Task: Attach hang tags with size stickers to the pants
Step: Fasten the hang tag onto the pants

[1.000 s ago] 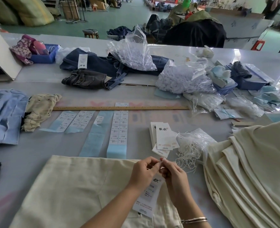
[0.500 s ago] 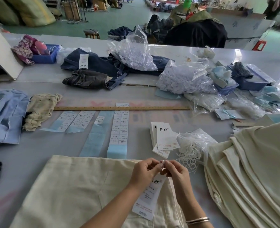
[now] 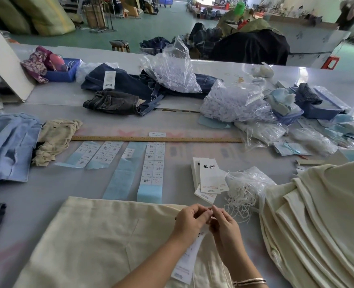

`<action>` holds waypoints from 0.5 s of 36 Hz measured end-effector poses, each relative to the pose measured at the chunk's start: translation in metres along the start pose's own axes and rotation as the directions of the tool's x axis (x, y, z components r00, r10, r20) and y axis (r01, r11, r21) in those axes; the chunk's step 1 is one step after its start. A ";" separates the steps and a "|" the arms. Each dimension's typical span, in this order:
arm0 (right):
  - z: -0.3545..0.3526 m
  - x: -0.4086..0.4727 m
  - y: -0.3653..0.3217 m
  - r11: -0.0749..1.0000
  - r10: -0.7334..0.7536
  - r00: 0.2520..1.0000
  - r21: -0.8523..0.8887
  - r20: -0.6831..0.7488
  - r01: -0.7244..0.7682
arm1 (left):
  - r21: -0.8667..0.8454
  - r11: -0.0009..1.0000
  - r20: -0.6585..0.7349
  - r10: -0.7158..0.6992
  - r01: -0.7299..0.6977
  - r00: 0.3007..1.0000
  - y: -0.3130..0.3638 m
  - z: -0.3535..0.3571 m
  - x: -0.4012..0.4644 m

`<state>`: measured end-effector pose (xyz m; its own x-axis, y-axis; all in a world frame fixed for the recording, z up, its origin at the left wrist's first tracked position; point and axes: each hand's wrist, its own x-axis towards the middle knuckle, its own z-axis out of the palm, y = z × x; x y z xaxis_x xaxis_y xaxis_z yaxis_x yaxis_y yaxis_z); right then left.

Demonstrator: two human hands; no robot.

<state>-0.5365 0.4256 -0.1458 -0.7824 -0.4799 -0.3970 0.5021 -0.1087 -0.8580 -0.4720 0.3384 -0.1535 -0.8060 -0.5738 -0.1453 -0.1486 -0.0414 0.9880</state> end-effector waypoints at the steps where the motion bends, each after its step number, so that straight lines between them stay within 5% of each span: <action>1: 0.000 0.001 0.001 1.000 0.012 1.000 0.003 -0.023 -0.012 | 0.017 1.000 -0.027 -0.007 0.008 1.000 0.000 0.002 0.000; 7: -0.016 0.003 0.012 0.996 0.014 0.966 -0.080 -0.256 -0.036 | 0.319 0.947 -0.176 0.036 0.022 0.984 -0.018 -0.042 0.007; 9: -0.021 0.004 0.014 0.988 0.002 0.962 -0.151 -0.274 -0.045 | 0.530 0.844 -0.292 0.088 0.084 0.952 -0.034 -0.091 0.004; 11: -0.021 0.002 0.015 0.972 -0.010 0.967 -0.230 -0.254 -0.051 | 0.671 0.663 -0.468 0.030 0.333 0.883 -0.053 -0.151 -0.011; 13: -0.015 -0.003 0.016 0.943 -0.033 0.978 -0.331 -0.208 -0.039 | 0.609 0.530 -0.662 -0.071 0.590 0.746 -0.073 -0.213 -0.037; 15: -0.004 -0.009 0.018 0.904 -0.066 0.987 -0.428 -0.145 -0.002 | 0.454 0.508 -0.780 -0.170 0.732 0.602 -0.089 -0.267 -0.071; 18: 0.027 -0.020 0.025 0.803 -0.153 0.988 -0.584 -0.008 0.120 | 0.293 0.572 -0.764 -0.342 0.766 0.548 -0.106 -0.319 -0.112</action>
<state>-0.4982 0.4090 -0.1503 -0.8529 -0.4508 -0.2632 0.0941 0.3632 -0.9270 -0.1832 0.1459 -0.2249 0.0470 -0.9248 -0.3774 -0.8703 -0.2234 0.4390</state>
